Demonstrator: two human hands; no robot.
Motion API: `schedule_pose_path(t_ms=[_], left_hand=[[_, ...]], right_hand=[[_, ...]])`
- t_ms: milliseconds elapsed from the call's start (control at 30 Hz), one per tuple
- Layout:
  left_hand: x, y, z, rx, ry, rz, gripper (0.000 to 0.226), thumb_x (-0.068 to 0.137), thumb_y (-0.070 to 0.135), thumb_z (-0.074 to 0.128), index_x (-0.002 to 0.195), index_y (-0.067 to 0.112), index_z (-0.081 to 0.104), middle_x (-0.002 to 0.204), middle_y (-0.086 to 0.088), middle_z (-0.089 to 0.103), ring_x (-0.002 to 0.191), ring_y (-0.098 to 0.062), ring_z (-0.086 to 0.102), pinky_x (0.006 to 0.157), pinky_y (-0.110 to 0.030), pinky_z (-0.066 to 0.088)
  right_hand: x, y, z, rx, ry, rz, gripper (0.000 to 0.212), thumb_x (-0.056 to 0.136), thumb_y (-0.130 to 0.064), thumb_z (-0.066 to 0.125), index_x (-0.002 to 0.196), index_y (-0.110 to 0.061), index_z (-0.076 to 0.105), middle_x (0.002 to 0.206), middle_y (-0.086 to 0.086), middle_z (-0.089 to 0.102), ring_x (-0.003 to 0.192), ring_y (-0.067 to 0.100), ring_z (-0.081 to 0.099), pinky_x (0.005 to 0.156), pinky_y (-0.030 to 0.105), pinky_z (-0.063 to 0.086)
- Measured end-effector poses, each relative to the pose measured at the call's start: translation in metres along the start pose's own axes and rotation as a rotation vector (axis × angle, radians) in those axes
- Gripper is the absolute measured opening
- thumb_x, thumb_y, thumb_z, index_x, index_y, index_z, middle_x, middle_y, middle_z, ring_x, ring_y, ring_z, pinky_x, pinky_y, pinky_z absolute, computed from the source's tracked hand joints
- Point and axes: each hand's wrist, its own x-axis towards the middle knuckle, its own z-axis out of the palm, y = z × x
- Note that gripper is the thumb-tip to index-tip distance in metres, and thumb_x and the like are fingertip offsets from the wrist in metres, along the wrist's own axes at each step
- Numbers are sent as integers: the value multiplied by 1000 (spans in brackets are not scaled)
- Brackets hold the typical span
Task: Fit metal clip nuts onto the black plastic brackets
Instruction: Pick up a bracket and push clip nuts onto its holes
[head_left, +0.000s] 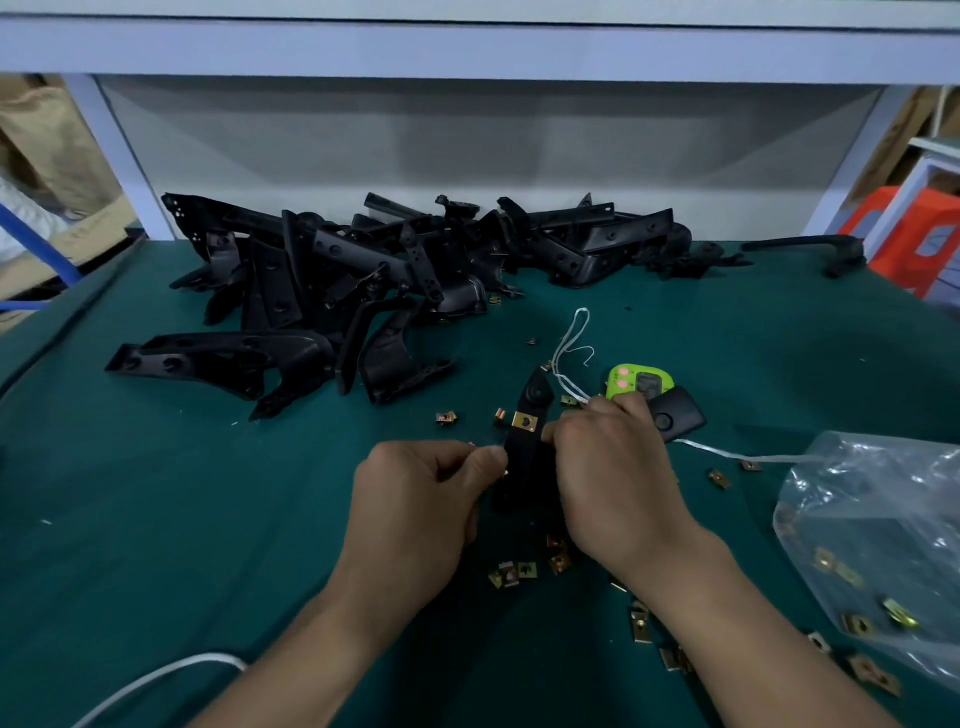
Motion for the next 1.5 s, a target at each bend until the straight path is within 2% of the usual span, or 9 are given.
schedule_pose_path(t_ms=[67, 200, 400, 633, 867, 1067, 1200, 1367, 1500], left_hand=[[-3, 1, 2, 84, 36, 50, 11, 85, 50, 72, 84, 40, 76, 49, 1, 61, 42, -9, 50, 46, -28, 45], [-7, 6, 3, 298, 95, 90, 30, 66, 68, 71, 94, 66, 62, 57, 15, 62, 56, -6, 58, 50, -26, 42], [-10, 7, 8, 451, 164, 79, 21, 78, 55, 73, 86, 35, 73, 64, 19, 62, 59, -10, 58, 56, -30, 48], [-11, 7, 11, 521, 206, 108, 25, 84, 57, 64, 79, 33, 70, 60, 15, 61, 59, -6, 57, 51, -21, 37], [-8, 13, 2, 380, 139, 99, 30, 73, 62, 60, 99, 72, 50, 66, 29, 62, 61, -4, 61, 53, -25, 41], [6, 7, -10, -184, -105, -258, 5, 85, 27, 78, 85, 27, 83, 82, -2, 79, 81, -22, 76, 80, -44, 60], [8, 5, -10, -323, -94, -316, 8, 80, 16, 80, 73, 12, 81, 79, -12, 77, 70, -18, 71, 63, -27, 56], [6, 5, -8, -609, -68, -417, 32, 54, 22, 83, 77, 0, 78, 82, -26, 74, 68, -30, 70, 66, -36, 58], [2, 11, -2, -464, -13, -325, 8, 71, 18, 84, 73, 12, 79, 74, -13, 76, 63, -24, 71, 56, -28, 56]], right_hand=[[-1, -3, -2, -37, -39, 13, 25, 69, -13, 62, 86, -29, 66, 84, -6, 67, 89, 22, 56, 82, 35, 28], [-1, -8, -7, -64, -83, 51, 22, 70, -19, 63, 89, -30, 64, 91, -5, 67, 96, 22, 57, 85, 36, 27], [-4, -16, -9, -51, -128, 76, 19, 70, -14, 63, 77, -28, 53, 82, -2, 64, 93, 24, 59, 76, 35, 17], [-4, -20, -13, -23, -107, 93, 25, 70, -13, 66, 73, -27, 45, 76, -2, 59, 85, 23, 59, 76, 36, 20], [-3, -18, -12, -35, -85, 117, 22, 71, -15, 64, 73, -27, 47, 76, -3, 57, 77, 22, 58, 73, 35, 22], [-2, -16, -12, -11, -68, 49, 24, 68, -9, 60, 77, -30, 52, 78, -5, 61, 84, 21, 59, 74, 35, 19], [-2, -18, -10, 22, -44, 42, 25, 65, -7, 61, 78, -28, 59, 80, -3, 64, 85, 23, 58, 77, 36, 21], [-2, -27, -5, 66, 7, 73, 24, 63, -7, 66, 65, -27, 53, 70, 0, 63, 77, 26, 61, 83, 40, 35], [-2, -26, -3, 58, -44, 48, 18, 71, -10, 65, 79, -26, 60, 85, 0, 66, 95, 25, 60, 91, 38, 31]])
